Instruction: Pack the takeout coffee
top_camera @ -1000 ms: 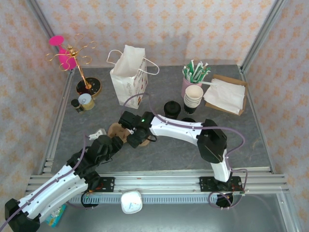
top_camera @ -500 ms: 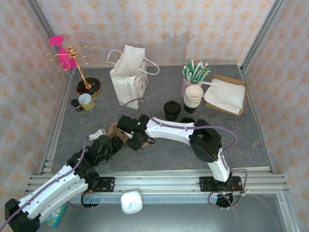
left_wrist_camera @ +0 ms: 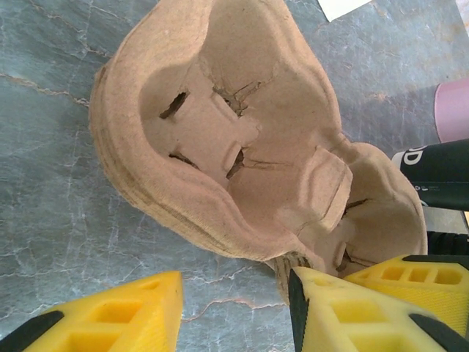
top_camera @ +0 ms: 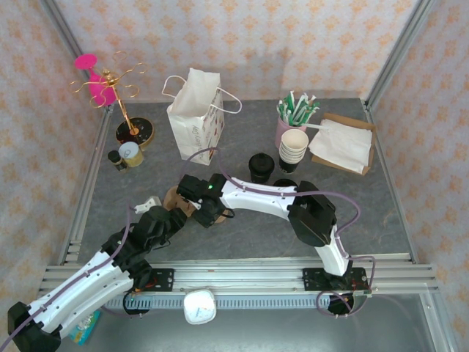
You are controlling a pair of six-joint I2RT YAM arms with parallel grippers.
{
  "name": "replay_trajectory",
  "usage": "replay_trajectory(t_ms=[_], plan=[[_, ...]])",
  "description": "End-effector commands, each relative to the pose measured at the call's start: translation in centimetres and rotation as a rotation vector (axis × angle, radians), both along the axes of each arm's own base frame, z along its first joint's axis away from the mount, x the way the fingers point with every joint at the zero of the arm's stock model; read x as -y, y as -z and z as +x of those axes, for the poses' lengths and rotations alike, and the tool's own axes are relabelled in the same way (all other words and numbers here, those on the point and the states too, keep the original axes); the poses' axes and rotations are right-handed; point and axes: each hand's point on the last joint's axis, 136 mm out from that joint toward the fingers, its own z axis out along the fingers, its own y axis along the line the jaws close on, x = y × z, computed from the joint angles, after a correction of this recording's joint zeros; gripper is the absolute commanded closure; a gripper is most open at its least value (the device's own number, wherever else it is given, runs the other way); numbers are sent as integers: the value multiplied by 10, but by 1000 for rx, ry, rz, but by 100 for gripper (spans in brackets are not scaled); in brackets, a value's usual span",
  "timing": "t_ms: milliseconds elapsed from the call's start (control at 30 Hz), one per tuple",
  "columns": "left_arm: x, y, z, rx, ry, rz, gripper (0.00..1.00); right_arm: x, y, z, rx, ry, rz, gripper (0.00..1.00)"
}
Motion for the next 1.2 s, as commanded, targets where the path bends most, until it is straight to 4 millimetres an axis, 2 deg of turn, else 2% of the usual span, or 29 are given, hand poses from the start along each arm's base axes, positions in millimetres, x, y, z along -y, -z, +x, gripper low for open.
replay_trajectory(t_ms=[0,167,567,733,833,933,1033,1167], plan=[[-7,6,-1,-6,-24,19,55,4,-11,4,37,10,-25,68],[-8,10,-1,-6,-27,20,55,-5,-23,2,23,9,21,73],[0,15,1,-2,-13,-20,55,-1,-22,-5,1,16,20,74],[6,12,5,22,-6,-54,55,-3,-23,-9,-5,7,21,69],[9,10,7,32,-1,-71,55,-2,-25,-9,-2,13,23,64],[6,12,7,22,-10,-53,56,3,-26,-8,12,16,14,64],[6,12,7,24,-9,-53,56,7,-20,-13,-8,8,3,64],[7,12,7,26,-10,-56,56,13,-15,-10,10,12,-27,71]])
